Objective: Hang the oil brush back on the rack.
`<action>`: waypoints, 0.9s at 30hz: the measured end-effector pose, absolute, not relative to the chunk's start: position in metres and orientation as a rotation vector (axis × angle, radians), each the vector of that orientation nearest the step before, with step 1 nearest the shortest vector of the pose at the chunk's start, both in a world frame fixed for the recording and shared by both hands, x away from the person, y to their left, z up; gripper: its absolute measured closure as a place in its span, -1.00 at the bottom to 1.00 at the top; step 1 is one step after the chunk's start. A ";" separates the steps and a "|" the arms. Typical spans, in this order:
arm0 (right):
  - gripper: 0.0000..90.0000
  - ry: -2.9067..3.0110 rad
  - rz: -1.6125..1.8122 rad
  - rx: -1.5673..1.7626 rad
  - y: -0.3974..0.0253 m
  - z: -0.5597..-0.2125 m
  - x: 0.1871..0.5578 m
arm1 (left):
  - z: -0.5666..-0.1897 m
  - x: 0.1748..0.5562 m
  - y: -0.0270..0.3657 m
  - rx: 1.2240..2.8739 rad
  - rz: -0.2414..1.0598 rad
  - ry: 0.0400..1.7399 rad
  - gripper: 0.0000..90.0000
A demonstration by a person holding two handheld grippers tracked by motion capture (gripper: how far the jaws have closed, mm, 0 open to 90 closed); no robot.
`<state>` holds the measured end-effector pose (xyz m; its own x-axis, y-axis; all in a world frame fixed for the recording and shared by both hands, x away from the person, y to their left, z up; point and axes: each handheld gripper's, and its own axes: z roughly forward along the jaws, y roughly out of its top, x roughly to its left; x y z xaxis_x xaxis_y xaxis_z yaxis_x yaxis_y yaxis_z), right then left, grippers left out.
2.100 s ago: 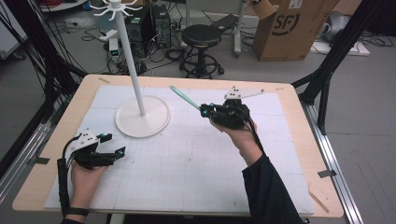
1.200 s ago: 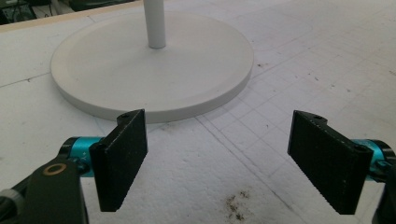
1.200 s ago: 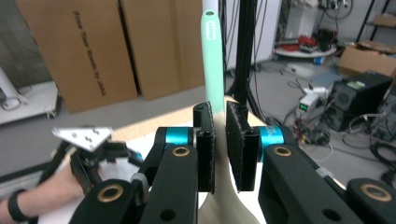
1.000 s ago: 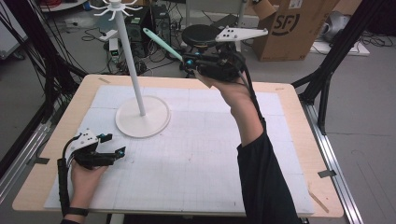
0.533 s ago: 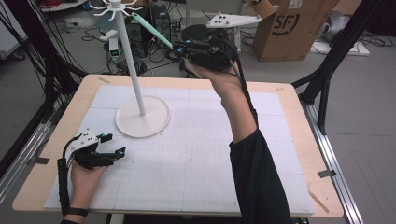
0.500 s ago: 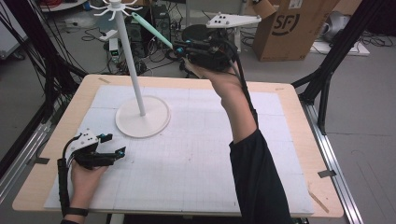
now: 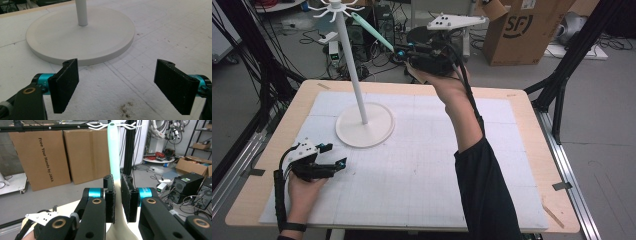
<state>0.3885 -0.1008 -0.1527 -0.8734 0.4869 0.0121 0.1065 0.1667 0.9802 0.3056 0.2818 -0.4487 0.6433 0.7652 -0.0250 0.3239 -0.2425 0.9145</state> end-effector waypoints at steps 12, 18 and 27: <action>0.84 2.154 1.740 0.586 -0.094 -0.157 0.393 | -0.449 0.305 0.281 1.828 0.532 0.869 -0.54; 0.83 2.158 1.726 0.592 -0.088 -0.162 0.398 | -0.449 0.305 0.282 1.828 0.532 0.869 -0.54; 0.32 2.214 1.648 0.569 -0.084 -0.177 0.402 | -0.449 0.305 0.281 1.829 0.532 0.866 -0.54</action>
<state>0.4017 -0.0835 -0.1770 -0.8687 0.4949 -0.0195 0.1232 0.2541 0.9593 0.3054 0.2815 -0.4488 0.6468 0.7623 -0.0257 0.3214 -0.2418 0.9156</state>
